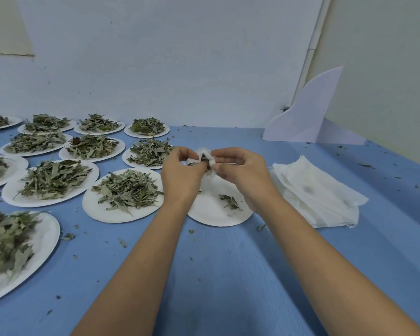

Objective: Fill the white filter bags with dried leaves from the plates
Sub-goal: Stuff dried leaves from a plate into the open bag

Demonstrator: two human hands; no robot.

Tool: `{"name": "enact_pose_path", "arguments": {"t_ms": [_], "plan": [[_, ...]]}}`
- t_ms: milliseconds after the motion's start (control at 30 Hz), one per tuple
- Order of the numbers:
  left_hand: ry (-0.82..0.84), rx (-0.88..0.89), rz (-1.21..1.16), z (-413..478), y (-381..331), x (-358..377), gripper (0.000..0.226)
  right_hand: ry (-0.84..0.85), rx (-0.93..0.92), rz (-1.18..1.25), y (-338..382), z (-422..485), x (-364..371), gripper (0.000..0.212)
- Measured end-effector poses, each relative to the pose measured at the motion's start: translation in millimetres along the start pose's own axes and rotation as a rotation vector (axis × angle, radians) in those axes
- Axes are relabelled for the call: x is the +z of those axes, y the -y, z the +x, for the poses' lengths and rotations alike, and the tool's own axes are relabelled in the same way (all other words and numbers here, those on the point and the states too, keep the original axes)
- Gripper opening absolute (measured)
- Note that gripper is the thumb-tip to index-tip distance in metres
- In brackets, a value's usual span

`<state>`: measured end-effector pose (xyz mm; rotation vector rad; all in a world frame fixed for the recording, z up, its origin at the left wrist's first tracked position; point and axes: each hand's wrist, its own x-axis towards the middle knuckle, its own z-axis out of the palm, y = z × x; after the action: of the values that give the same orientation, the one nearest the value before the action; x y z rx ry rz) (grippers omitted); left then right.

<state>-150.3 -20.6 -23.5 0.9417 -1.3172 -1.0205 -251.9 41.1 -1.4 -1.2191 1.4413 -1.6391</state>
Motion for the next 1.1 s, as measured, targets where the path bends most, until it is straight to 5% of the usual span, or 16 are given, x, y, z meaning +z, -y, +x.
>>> {"name": "enact_pose_path", "arguments": {"t_ms": [400,533,667,800,1100], "plan": [[-0.189,0.089,0.12,-0.5,-0.8,-1.4,0.029,0.138,-0.048,0.016,-0.4,-2.2,1.1,0.025],[-0.171,0.06,0.077,1.6,-1.1,-2.0,0.028,0.01,-0.049,-0.466,-1.8,3.6,-7.8,0.014],[-0.127,-0.013,-0.073,3.8,-4.8,-3.1,0.024,0.262,0.16,-1.044,-1.9,7.7,-22.0,0.031],[-0.116,-0.116,-0.235,7.7,-15.0,-3.9,0.021,0.393,0.2,-1.16,-5.7,4.5,-22.9,0.035],[-0.091,-0.143,-0.419,15.2,-32.2,-10.0,0.016,0.258,0.016,-1.144,-21.9,3.0,-11.6,0.029]]}}
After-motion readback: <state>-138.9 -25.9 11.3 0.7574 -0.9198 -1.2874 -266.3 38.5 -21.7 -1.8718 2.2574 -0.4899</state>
